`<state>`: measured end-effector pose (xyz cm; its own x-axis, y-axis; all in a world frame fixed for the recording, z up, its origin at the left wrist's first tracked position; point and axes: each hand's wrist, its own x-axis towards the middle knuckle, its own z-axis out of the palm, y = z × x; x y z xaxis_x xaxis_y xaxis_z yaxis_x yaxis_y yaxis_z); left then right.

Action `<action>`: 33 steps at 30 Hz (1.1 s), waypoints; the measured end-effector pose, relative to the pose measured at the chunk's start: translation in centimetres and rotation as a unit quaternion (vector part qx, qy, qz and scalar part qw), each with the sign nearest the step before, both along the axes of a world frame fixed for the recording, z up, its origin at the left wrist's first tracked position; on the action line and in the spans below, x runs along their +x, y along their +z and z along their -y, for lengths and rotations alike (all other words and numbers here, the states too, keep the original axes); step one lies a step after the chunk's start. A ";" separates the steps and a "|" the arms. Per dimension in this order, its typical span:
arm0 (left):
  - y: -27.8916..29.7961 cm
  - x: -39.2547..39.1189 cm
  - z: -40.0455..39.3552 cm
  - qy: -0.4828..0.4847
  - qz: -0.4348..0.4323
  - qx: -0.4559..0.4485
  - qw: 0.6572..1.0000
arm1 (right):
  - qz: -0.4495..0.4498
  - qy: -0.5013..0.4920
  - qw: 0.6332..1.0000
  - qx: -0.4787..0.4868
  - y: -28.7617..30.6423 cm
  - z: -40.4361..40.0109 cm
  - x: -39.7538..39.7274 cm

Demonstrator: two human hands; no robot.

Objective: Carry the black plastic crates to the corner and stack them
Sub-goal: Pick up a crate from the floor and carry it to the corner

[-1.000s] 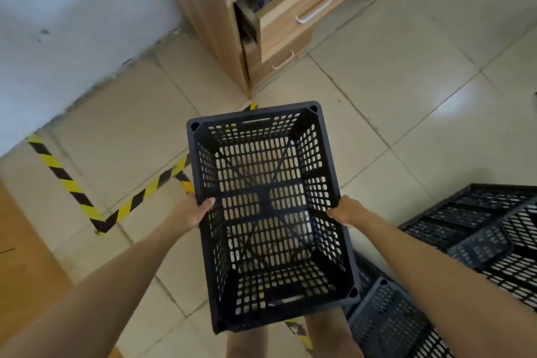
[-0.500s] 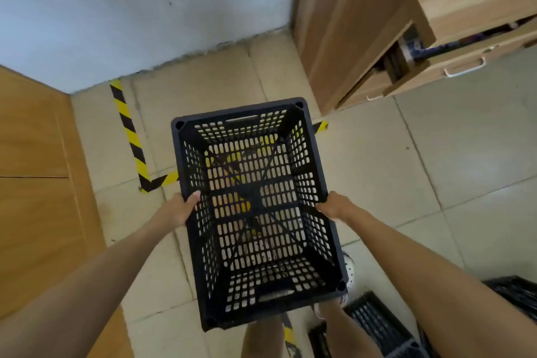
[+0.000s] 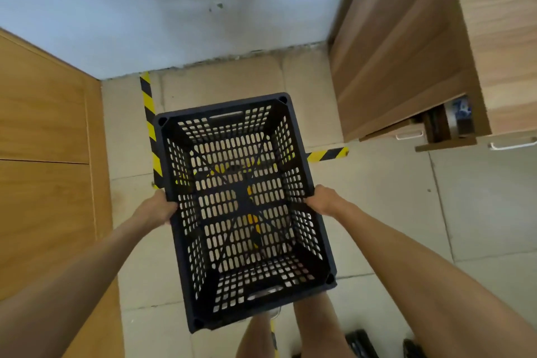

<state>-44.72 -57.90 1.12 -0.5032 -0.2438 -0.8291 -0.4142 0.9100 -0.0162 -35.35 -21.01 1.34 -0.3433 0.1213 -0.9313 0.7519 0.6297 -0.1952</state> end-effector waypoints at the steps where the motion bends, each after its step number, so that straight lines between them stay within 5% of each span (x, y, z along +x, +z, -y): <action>1: 0.1 -1.0 -0.5 0.002 0.001 -0.007 1.000 | 0.006 0.003 1.000 -0.006 0.2 -0.8 -0.9; 15: 1.4 -15.1 -12.1 0.026 -0.015 0.036 0.999 | 0.001 -0.020 1.000 0.021 0.5 -10.0 -14.0; 33: -4.4 -35.4 -11.6 0.169 -0.016 0.115 0.979 | -0.009 -0.103 0.994 0.033 -7.0 -7.8 -32.3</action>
<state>-80.12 -46.34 -3.32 -0.4524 -0.2091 -0.8670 -0.6888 0.6994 0.1907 -67.69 -13.26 -5.66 -0.3210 0.2520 -0.9129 0.8632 0.4745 -0.1726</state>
